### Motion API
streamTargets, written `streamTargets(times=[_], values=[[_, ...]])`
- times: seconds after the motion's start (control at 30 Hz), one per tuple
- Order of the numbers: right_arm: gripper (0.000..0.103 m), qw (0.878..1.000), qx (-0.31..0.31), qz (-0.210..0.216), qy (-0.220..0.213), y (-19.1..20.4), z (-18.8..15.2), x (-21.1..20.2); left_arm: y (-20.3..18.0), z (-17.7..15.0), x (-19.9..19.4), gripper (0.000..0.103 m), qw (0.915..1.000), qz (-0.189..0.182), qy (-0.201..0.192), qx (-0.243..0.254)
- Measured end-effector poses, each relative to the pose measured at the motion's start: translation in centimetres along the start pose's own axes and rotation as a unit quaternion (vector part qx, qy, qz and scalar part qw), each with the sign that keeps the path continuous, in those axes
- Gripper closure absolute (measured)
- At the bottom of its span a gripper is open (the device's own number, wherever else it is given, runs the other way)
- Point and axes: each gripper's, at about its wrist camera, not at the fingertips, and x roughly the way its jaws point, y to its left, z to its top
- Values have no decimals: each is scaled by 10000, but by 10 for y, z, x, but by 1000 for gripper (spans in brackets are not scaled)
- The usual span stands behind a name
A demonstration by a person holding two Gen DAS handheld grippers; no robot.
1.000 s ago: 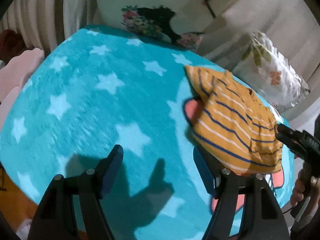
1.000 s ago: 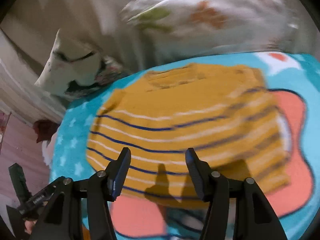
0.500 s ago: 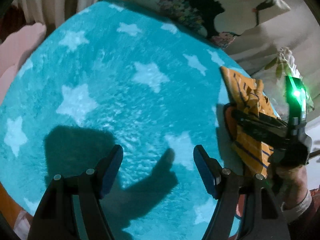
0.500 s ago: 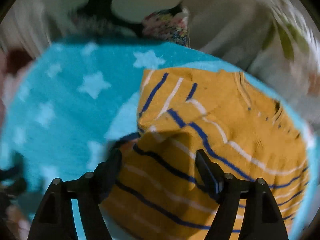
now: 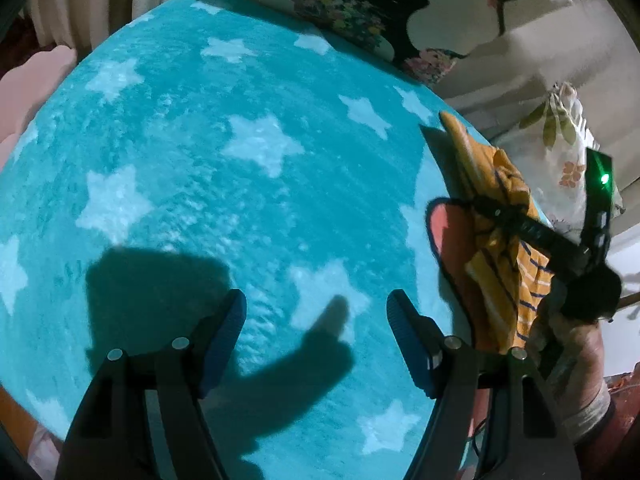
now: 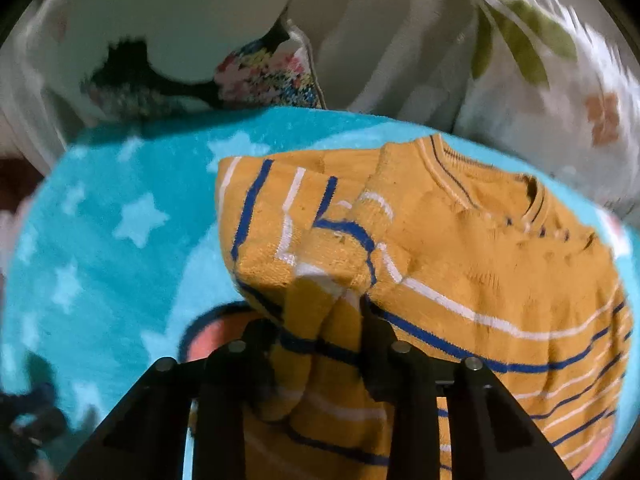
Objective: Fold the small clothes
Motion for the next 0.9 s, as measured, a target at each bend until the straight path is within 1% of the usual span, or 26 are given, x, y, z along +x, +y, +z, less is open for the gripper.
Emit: streamTargets(times=[0.03,0.1,0.13,0.17,0.2,0.27,0.33,0.37,0.4,0.43,0.47,0.5,0.53,0.6,0.67,0.7,0.77,0.8,0.83,0.9], values=[[70,9998,91,149,1,-6,2,-2,-6,-3,-2,31,10000,47,-16,12],[71,9964,473,707,-27,-28,5,-13,-21,-12,-7,31,9998,162,-57,25],[72,9939,621,910,-55,-34,5,-20,-29,-15,-9,31,9998,205,-78,17],[72,9889,835,1226,-109,-45,5,-28,-40,-20,-13,31,9996,243,-111,-3],[72,9832,1021,1501,-173,-57,2,-38,-51,-25,-18,31,9996,258,-150,-24],[72,9678,1420,2052,-320,-97,-2,-58,-69,-32,-25,31,9994,259,-234,-49],[73,9524,1776,2436,-460,-137,-9,-74,-89,-39,-28,31,9991,278,-311,-47],[73,9442,1981,2571,-554,-165,-17,-83,-97,-42,-29,31,9990,299,-335,-47],[73,9370,2185,2651,-635,-195,-27,-90,-108,-46,-29,31,9988,320,-357,-44],[73,9325,2326,2679,-680,-214,-35,-94,-117,-50,-28,31,9988,327,-366,-31],[73,9270,2518,2689,-706,-243,-48,-96,-125,-54,-27,31,9988,330,-370,-13],[73,9228,2697,2660,-707,-266,-60,-95,-137,-58,-25,31,9988,335,-368,30],[73,9156,2967,2629,-669,-296,-76,-92,-146,-61,-23,31,9988,336,-358,66],[72,9030,3312,2674,-581,-337,-99,-82,-166,-68,-17,31,9990,304,-285,156],[66,9031,3418,2554,-492,-360,-113,-74,-182,-73,-11,31,9993,250,-201,201],[57,9022,3463,2530,-464,-368,-117,-72,-192,-76,-8,31,9994,216,-162,234],[51,8968,3534,2606,-546,-380,-121,-76,-206,-79,-5,31,9992,226,-138,315],[45,8987,3512,2557,-594,-383,-117,-78,-215,-82,-3,31,9988,248,-134,388],[42,9046,3439,2429,-667,-386,-116,-84,-221,-83,-2,31,9986,261,-134,440],[42,9189,3190,2176,-806,-388,-114,-100,-231,-85,0,31,9980,287,-136,542]])
